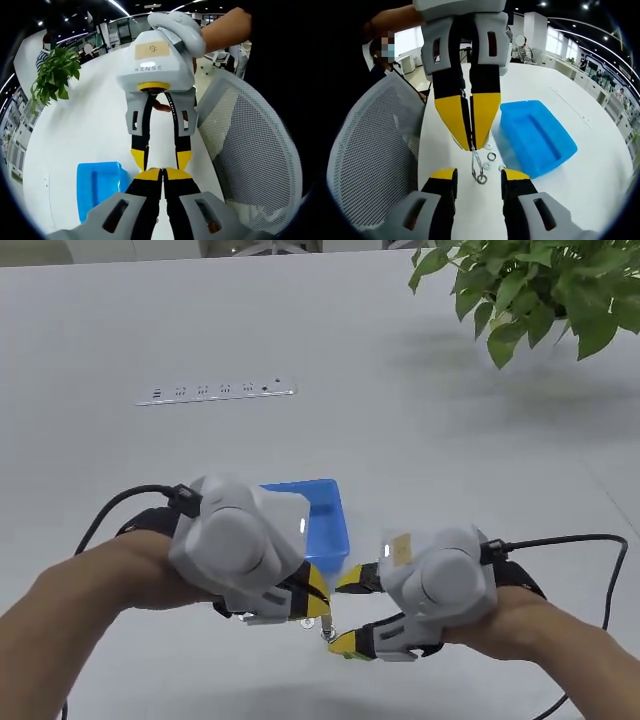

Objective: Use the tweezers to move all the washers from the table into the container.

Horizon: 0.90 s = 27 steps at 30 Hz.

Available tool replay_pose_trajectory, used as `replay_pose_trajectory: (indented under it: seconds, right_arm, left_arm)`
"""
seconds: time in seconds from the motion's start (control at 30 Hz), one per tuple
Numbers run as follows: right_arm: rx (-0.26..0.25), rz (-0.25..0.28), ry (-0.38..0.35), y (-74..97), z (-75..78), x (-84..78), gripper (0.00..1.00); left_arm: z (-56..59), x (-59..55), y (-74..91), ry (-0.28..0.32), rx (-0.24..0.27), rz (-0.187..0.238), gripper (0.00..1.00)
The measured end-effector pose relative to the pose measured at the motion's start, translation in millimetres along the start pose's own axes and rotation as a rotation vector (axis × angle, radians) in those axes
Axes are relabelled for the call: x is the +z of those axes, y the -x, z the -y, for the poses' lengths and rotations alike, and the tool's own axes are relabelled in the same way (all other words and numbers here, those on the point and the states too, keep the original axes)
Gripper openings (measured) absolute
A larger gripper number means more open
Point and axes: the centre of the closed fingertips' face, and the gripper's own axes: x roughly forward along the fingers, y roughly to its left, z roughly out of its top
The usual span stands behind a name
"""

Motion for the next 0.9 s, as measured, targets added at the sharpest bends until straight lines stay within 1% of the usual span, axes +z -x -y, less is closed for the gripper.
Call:
replay_pose_trajectory:
  seconds: [0.07, 0.23, 0.43, 0.53, 0.7, 0.9]
  right_arm:
    - [0.004, 0.0, 0.009, -1.0, -1.1, 0.8, 0.31]
    - [0.018, 0.002, 0.019, -4.0, -3.2, 2.7, 0.24]
    - [0.018, 0.0, 0.027, -6.4, -1.9, 5.8, 0.16]
    - [0.015, -0.007, 0.033, -7.3, -0.9, 5.3, 0.14]
    - [0.026, -0.025, 0.033, -8.6, -1.6, 4.4, 0.11]
    - [0.027, -0.035, 0.037, -9.2, -2.1, 3.4, 0.11]
  left_arm:
    - [-0.3, -0.1, 0.0, 0.001, 0.002, -0.001, 0.05]
    - [-0.6, 0.1, 0.0, 0.004, 0.005, -0.002, 0.05]
    - [-0.1, 0.7, -0.5, 0.005, 0.005, -0.003, 0.05]
    - [0.2, 1.2, -0.8, 0.008, 0.003, -0.002, 0.05]
    - [-1.0, 1.7, -1.3, 0.014, 0.005, 0.0, 0.05]
    - [-1.5, 2.0, -1.4, 0.019, 0.006, 0.003, 0.05]
